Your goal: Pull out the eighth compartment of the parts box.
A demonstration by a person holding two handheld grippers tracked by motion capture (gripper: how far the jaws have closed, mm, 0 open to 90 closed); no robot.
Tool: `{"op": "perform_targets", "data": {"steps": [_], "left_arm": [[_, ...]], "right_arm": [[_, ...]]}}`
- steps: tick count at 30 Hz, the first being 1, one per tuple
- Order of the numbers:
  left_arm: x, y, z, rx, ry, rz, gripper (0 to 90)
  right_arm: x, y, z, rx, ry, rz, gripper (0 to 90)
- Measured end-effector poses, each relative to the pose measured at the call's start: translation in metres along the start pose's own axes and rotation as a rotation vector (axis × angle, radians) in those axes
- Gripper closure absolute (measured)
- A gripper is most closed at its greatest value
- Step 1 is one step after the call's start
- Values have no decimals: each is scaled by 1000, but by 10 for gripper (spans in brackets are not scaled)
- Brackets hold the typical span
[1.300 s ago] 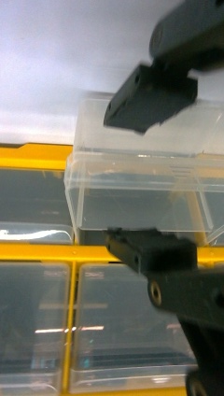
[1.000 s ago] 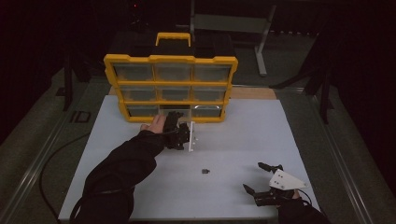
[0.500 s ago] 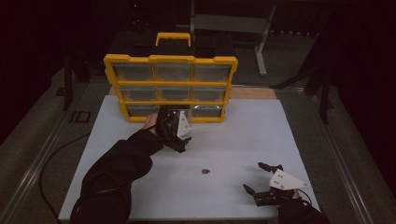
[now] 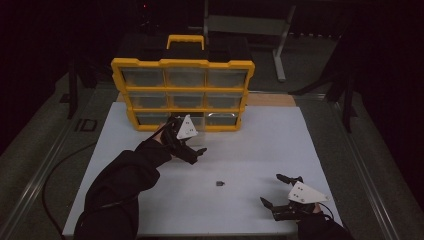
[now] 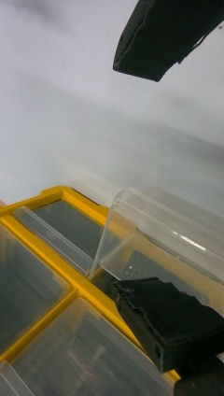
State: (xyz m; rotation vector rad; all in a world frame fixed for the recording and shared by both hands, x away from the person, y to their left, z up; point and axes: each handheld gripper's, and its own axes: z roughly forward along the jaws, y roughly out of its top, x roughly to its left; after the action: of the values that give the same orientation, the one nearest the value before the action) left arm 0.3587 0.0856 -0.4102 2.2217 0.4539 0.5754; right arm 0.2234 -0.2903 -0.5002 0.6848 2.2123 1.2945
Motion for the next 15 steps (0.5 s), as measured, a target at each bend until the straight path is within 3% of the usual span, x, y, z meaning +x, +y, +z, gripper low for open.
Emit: {"op": "perform_targets", "data": {"steps": [12, 15], "left_arm": [[3, -2, -11, -96, -87, -81, 0], [3, -2, -11, -100, -89, -81, 0]], "right_arm": [[0, 0, 1, 7, -4, 0, 83], [0, 0, 1, 7, -5, 0, 83]]}}
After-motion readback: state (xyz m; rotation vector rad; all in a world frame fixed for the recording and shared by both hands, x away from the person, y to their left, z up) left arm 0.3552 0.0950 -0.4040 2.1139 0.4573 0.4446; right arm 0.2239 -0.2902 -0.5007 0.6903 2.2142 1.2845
